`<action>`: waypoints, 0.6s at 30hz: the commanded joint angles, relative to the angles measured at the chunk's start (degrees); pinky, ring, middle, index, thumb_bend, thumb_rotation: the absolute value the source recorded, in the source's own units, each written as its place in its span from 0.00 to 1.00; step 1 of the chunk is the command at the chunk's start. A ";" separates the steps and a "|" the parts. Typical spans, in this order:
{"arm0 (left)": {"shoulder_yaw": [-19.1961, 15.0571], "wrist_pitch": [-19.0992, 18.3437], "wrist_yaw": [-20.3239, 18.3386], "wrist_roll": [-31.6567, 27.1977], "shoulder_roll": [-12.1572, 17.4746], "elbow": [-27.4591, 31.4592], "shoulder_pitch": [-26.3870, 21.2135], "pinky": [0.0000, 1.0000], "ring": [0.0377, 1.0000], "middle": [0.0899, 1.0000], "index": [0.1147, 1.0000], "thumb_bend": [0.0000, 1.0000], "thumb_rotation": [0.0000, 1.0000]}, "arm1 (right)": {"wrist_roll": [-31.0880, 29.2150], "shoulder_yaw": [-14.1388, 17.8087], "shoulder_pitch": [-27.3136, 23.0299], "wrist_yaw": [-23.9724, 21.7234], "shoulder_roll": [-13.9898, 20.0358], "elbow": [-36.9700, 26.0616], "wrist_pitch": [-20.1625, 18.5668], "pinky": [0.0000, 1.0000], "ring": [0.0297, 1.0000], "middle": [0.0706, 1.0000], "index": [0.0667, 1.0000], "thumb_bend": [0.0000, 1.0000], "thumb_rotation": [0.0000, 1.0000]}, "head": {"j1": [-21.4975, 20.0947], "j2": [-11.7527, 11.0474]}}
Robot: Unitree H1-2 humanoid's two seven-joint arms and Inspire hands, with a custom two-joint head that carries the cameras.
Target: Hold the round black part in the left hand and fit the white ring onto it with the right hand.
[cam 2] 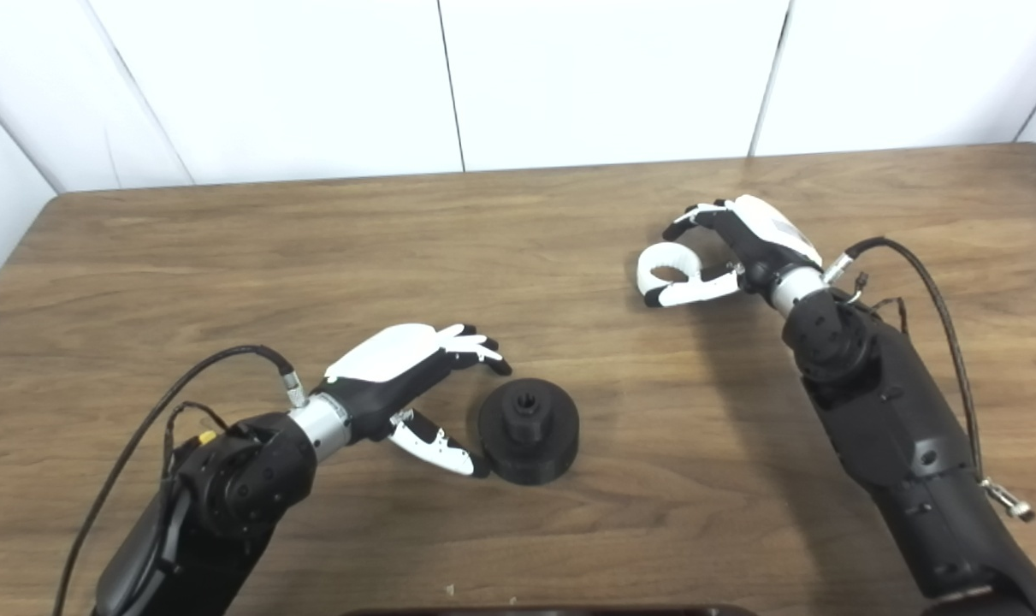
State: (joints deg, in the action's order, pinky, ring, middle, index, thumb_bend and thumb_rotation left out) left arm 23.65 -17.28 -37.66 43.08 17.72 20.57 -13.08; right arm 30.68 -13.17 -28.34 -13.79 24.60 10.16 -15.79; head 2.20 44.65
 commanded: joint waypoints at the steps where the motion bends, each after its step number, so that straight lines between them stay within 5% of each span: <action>1: 0.26 -0.05 0.10 -0.03 -0.37 1.66 -1.18 0.89 1.00 0.94 0.78 0.98 0.32 | 0.26 0.30 -3.24 0.89 0.55 -1.03 1.73 0.93 1.00 0.91 0.71 0.88 0.36 | 0.06 0.09; 18: 1.79 1.56 0.77 -0.08 -0.52 1.42 -1.15 0.91 1.00 0.93 0.76 1.00 0.34 | 0.36 0.17 -3.18 0.64 0.47 -1.22 1.23 0.93 1.00 0.91 0.71 0.88 0.37 | 0.07 0.61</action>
State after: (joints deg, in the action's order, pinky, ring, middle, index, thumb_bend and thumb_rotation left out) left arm 25.14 -16.88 -37.18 42.96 17.30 20.60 -12.96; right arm 30.67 -13.23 -28.34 -13.79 24.60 10.36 -15.80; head 2.20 45.18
